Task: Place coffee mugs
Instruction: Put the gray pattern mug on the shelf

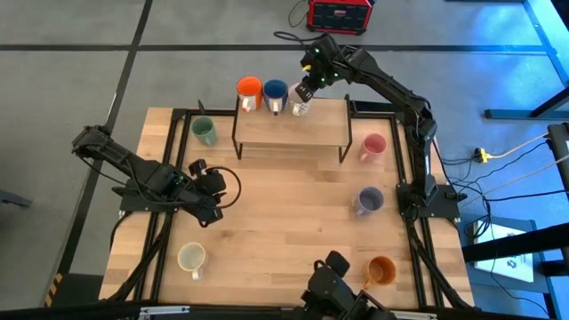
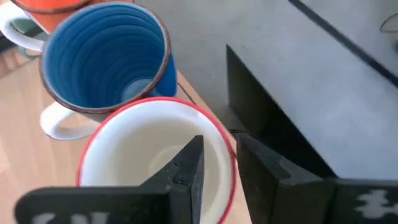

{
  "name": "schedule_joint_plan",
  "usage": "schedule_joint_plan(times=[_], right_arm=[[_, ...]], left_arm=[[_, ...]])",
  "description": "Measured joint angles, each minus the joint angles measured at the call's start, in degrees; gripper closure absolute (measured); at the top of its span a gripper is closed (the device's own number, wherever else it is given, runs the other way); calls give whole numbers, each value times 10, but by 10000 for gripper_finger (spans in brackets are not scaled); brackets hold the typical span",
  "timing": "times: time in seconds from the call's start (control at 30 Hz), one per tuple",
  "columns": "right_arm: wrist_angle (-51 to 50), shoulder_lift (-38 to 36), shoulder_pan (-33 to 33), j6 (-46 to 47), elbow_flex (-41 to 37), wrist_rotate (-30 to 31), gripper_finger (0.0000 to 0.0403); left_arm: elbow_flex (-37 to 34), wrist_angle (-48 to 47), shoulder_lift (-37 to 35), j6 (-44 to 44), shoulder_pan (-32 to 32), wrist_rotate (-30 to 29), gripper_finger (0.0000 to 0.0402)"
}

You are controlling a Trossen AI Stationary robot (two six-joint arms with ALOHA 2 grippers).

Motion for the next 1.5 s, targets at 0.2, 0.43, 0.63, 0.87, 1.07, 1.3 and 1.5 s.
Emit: schedule_joint_plan(times=[0.2,0.43,0.63,0.87,1.07,1.3,1.5], right_arm=[[-36,-10,2,-4,29,-25,322],[-175,-69,53,12,89,11,322],[-189,-89,110,37,20,69,322],[-125,-87,126,91,-121,98,341],[-60,-87,102,119,-150,104,398],[-30,-87,84,127,-142,76,401],[-31,-87,81,124,-142,102,401]], left_arm=[[0,0,0,0,0,0,292],[0,0,0,0,0,0,292],[0,0,0,1,0,-1,292],[0,0,0,2,0,-2,292],[0,0,0,2,0,-4,292],[0,0,0,2,0,-6,292],[0,0,0,3,0,-9,292]])
